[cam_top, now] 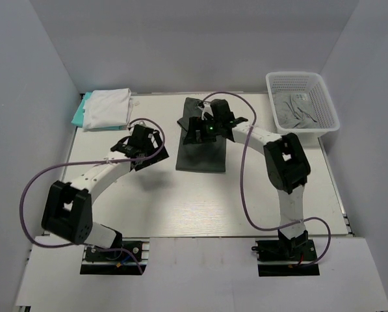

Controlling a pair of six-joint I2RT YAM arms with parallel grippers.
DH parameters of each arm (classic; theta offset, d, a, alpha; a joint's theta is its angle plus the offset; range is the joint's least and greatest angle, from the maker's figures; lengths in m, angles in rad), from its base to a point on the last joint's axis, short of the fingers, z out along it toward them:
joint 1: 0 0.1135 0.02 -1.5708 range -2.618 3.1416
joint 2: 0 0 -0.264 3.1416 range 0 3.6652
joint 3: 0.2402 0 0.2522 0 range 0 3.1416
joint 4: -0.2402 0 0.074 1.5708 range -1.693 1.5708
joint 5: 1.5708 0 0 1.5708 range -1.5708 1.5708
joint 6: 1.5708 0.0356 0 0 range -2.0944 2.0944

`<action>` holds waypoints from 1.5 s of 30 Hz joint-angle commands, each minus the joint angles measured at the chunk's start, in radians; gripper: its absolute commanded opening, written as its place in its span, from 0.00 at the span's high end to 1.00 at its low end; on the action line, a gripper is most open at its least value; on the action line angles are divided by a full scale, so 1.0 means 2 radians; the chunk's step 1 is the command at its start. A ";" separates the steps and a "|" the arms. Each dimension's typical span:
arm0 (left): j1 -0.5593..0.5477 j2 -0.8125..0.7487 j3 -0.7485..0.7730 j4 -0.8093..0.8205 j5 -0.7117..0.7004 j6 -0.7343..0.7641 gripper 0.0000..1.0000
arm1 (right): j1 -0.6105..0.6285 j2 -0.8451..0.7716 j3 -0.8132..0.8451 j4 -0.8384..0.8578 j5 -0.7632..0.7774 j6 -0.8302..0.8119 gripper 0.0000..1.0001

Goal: Fold and stack the t-shirts
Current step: Fold the folded rectangular tshirt in 1/3 of the way

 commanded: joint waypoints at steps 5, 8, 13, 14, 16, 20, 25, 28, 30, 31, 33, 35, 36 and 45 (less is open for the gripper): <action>0.001 -0.083 -0.045 -0.046 -0.047 -0.035 0.00 | 0.002 0.111 0.141 0.011 -0.011 0.011 0.10; 0.001 -0.083 -0.045 -0.057 -0.063 -0.035 0.00 | 0.003 0.142 0.183 0.018 0.020 0.022 0.10; 0.001 -0.073 -0.040 -0.053 -0.058 -0.035 0.00 | -0.004 0.170 0.214 0.080 0.040 0.073 0.10; 0.001 -0.068 -0.040 -0.053 -0.058 -0.035 0.00 | -0.005 0.172 0.218 0.081 0.044 0.084 0.10; 0.001 -0.057 -0.034 -0.053 -0.058 -0.035 0.00 | -0.010 0.173 0.228 0.081 0.047 0.099 0.10; 0.001 -0.038 -0.028 -0.030 -0.035 -0.015 0.00 | -0.013 0.121 0.175 0.067 0.035 0.085 0.10; -0.012 0.004 -0.007 0.017 0.039 0.037 0.00 | -0.016 -0.047 0.039 0.048 0.087 0.035 0.10; -0.012 0.039 0.004 0.044 0.079 0.043 0.00 | -0.026 -0.139 -0.101 0.031 0.126 0.051 0.10; -0.012 0.065 0.004 0.064 0.098 0.055 0.00 | -0.030 -0.194 -0.178 0.021 0.151 0.063 0.10; -0.016 0.074 0.010 0.064 0.098 0.055 0.00 | -0.034 -0.204 -0.192 -0.001 0.164 0.066 0.10; -0.016 0.091 0.023 0.071 0.114 0.060 0.00 | -0.037 -0.231 -0.231 -0.018 0.168 0.065 0.10; -0.016 0.112 0.028 0.075 0.123 0.065 0.00 | -0.040 -0.242 -0.250 -0.033 0.164 0.068 0.10; -0.021 0.118 0.028 0.080 0.128 0.065 0.00 | -0.041 -0.253 -0.275 -0.032 0.160 0.069 0.10; -0.031 0.160 0.028 0.096 0.134 0.069 0.35 | -0.045 -0.229 -0.326 0.017 0.101 0.097 0.10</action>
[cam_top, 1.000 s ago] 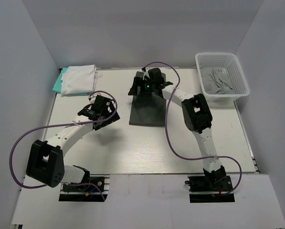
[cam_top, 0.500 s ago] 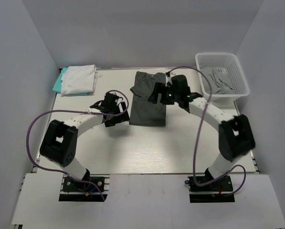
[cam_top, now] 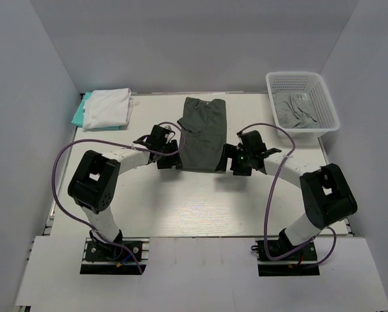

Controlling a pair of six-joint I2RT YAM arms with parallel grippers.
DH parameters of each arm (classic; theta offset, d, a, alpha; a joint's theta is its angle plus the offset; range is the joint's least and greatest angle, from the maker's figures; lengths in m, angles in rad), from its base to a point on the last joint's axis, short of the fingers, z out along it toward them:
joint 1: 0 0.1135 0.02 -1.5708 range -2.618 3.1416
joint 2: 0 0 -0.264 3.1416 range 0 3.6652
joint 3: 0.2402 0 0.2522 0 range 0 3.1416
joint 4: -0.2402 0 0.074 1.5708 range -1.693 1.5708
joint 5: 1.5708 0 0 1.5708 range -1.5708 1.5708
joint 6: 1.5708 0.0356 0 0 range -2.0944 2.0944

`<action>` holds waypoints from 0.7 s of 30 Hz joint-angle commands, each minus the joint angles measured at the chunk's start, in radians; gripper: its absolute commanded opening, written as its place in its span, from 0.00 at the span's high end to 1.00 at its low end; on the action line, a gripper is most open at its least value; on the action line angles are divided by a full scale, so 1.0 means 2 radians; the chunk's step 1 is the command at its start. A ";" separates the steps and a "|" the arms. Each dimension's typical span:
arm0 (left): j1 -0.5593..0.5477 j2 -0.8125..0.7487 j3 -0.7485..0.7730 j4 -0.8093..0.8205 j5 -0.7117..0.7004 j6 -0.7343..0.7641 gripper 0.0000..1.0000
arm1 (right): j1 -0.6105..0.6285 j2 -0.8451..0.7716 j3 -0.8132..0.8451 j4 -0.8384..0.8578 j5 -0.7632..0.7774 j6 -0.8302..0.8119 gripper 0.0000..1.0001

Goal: Fold and stack the t-shirts
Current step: Fold the folded rectangular tshirt in 1/3 of the way, then grab one side of the 2/3 rectangular tshirt with both arms

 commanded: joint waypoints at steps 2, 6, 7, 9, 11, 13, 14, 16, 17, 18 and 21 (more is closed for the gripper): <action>-0.010 0.019 0.008 0.001 0.011 0.006 0.47 | -0.003 0.023 0.001 0.043 -0.032 0.014 0.10; -0.014 0.029 0.008 -0.004 0.021 0.006 0.67 | -0.003 0.045 0.004 0.049 -0.042 0.021 0.11; -0.014 0.033 0.008 -0.004 0.021 0.006 0.68 | -0.003 0.051 0.004 0.053 -0.042 0.024 0.11; -0.014 0.039 0.004 -0.004 0.017 0.001 0.69 | -0.004 0.057 0.003 0.060 -0.039 0.028 0.13; -0.019 0.039 0.004 -0.009 0.016 0.001 0.72 | -0.004 0.066 0.003 0.059 -0.037 0.029 0.16; -0.019 0.043 0.004 -0.009 0.016 0.001 0.79 | -0.005 0.072 0.006 0.060 -0.040 0.031 0.28; -0.019 0.043 0.004 -0.015 0.012 0.001 0.84 | -0.006 0.079 0.008 0.060 -0.046 0.031 0.31; -0.019 0.048 0.008 -0.015 0.012 0.001 1.00 | -0.006 0.082 0.010 0.070 -0.053 0.031 0.44; -0.019 0.048 0.008 -0.020 0.012 0.001 1.00 | -0.006 0.085 0.008 0.075 -0.052 0.030 0.53; -0.019 0.048 0.008 -0.020 0.012 0.001 1.00 | -0.006 0.087 0.009 0.073 -0.049 0.031 0.76; -0.019 0.028 0.008 -0.025 0.012 0.001 1.00 | -0.005 0.082 0.014 0.074 -0.045 0.021 1.00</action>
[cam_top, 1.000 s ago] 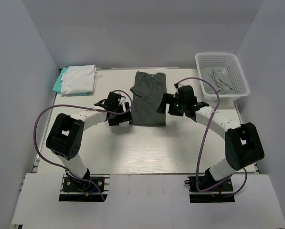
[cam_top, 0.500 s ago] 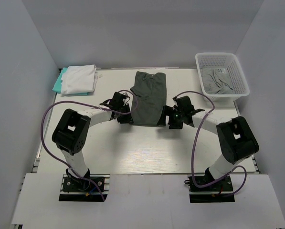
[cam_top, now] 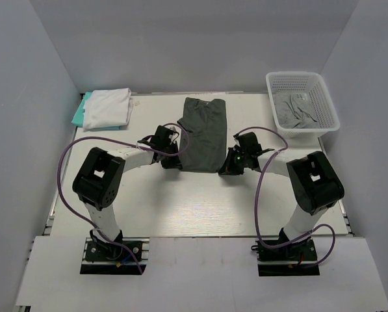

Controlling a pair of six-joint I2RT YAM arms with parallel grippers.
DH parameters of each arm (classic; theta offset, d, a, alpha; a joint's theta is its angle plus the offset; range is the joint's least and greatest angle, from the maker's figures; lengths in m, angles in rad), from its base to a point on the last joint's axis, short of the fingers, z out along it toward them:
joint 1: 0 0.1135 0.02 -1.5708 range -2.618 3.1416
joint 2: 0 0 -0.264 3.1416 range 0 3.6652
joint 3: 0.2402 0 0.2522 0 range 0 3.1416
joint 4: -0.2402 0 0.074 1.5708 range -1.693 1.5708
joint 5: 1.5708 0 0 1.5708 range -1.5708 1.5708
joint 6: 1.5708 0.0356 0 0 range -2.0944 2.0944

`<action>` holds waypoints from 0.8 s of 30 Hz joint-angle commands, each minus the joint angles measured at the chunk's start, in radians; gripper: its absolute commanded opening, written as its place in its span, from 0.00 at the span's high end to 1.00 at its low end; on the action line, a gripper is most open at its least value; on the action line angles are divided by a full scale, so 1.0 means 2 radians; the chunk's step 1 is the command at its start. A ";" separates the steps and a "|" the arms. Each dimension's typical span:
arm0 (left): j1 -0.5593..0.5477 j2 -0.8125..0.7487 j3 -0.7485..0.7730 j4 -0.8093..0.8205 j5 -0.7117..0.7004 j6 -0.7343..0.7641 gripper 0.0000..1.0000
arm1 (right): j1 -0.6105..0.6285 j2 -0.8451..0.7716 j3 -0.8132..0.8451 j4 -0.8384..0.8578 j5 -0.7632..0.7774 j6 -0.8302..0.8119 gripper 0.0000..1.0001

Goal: Fold and stack the t-shirts
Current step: Grab one side of the 2/3 rectangular tshirt with both arms

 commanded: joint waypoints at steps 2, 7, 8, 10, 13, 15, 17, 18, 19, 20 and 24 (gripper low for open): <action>-0.005 -0.024 -0.019 -0.027 0.014 0.010 1.00 | 0.001 -0.020 0.012 -0.017 -0.002 -0.021 1.00; -0.009 -0.130 -0.076 -0.031 0.055 0.006 1.00 | 0.003 -0.091 -0.014 -0.072 -0.058 -0.082 1.00; -0.009 -0.151 -0.082 -0.037 0.056 -0.003 1.00 | 0.004 -0.100 -0.022 -0.082 -0.073 -0.094 1.00; -0.015 -0.197 -0.111 -0.037 0.072 -0.007 1.00 | 0.005 -0.146 -0.033 -0.113 -0.092 -0.115 1.00; -0.019 -0.285 -0.123 -0.070 0.104 -0.007 1.00 | 0.006 -0.212 -0.042 -0.172 -0.152 -0.152 1.00; -0.024 -0.337 -0.117 -0.102 0.134 -0.007 1.00 | 0.008 -0.257 -0.028 -0.228 -0.175 -0.164 1.00; -0.024 -0.370 -0.112 -0.114 0.158 -0.003 1.00 | 0.010 -0.282 -0.016 -0.293 -0.205 -0.194 1.00; -0.024 -0.398 -0.112 -0.119 0.188 -0.003 1.00 | 0.011 -0.309 -0.009 -0.307 -0.212 -0.200 1.00; -0.024 -0.410 -0.112 -0.124 0.198 -0.003 1.00 | 0.010 -0.317 0.007 -0.329 -0.213 -0.211 1.00; -0.028 -0.421 -0.106 -0.129 0.207 -0.003 1.00 | 0.011 -0.326 0.014 -0.341 -0.213 -0.221 1.00; -0.028 -0.455 -0.091 -0.151 0.218 -0.015 1.00 | 0.011 -0.385 0.054 -0.373 -0.235 -0.235 1.00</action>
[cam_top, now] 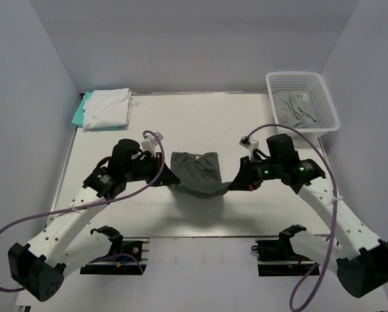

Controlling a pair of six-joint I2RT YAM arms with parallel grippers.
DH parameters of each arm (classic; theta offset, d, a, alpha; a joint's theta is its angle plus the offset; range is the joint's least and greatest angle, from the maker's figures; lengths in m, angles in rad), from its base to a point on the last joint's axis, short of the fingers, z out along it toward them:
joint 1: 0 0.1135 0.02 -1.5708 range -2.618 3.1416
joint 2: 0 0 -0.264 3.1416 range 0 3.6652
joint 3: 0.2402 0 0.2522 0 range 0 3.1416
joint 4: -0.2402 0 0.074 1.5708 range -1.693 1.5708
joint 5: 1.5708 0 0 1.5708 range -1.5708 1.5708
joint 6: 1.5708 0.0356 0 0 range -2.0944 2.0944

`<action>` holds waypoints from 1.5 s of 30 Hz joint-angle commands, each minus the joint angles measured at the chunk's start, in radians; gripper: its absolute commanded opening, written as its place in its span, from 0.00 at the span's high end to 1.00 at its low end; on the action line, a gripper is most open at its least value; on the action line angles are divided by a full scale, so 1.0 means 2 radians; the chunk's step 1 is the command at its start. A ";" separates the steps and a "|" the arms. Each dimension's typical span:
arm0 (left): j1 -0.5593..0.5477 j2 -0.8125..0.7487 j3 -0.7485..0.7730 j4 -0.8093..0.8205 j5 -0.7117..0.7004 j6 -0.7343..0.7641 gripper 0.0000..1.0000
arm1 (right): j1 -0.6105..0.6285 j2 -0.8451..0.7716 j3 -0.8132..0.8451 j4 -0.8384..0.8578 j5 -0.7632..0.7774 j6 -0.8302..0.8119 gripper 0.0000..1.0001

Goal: Fold and stack the t-shirts
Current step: Grab one side of the 2/3 rectangular tshirt with both arms, then fold the long partially folded tshirt into a neat square

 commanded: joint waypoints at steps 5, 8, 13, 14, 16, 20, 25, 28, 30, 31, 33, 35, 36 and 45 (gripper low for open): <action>-0.002 -0.023 0.039 -0.035 0.033 -0.007 1.00 | -0.002 -0.056 0.052 -0.045 -0.034 -0.022 1.00; -0.002 -0.027 0.033 -0.025 0.016 -0.012 1.00 | -0.002 -0.037 0.052 -0.043 -0.022 -0.025 1.00; 0.002 -0.008 0.038 -0.024 -0.030 -0.023 1.00 | -0.004 -0.006 0.058 -0.021 0.033 -0.012 1.00; 0.002 -0.008 0.038 -0.024 -0.042 -0.023 1.00 | -0.005 0.004 0.061 -0.009 0.041 -0.009 1.00; 0.008 -0.008 0.038 -0.024 -0.078 -0.029 1.00 | -0.007 0.020 0.065 0.003 0.056 0.001 1.00; 0.008 0.014 0.032 -0.011 -0.112 -0.039 1.00 | -0.013 0.075 0.076 0.014 0.062 0.007 1.00; 0.008 0.080 0.032 0.021 -0.166 -0.045 1.00 | -0.025 0.119 0.082 0.048 0.062 0.024 1.00; 0.013 0.107 0.044 0.055 -0.184 -0.049 1.00 | -0.028 0.138 0.084 0.076 0.062 0.034 1.00; 0.013 0.133 0.060 0.060 -0.198 -0.049 1.00 | -0.033 0.148 0.088 0.085 0.065 0.032 1.00; 0.013 0.142 0.067 0.051 -0.214 -0.049 1.00 | -0.035 0.164 0.091 0.086 0.068 0.030 1.00; 0.013 0.160 0.083 0.051 -0.218 -0.043 1.00 | -0.042 0.181 0.097 0.092 0.073 0.032 1.00; 0.013 0.188 0.099 0.045 -0.225 -0.036 1.00 | -0.044 0.198 0.101 0.098 0.075 0.034 1.00; 0.013 0.198 0.104 0.041 -0.225 -0.036 1.00 | -0.048 0.212 0.103 0.104 0.072 0.035 1.00; 0.034 0.274 0.132 0.041 -0.244 -0.036 1.00 | -0.068 0.296 0.125 0.142 0.036 0.046 1.00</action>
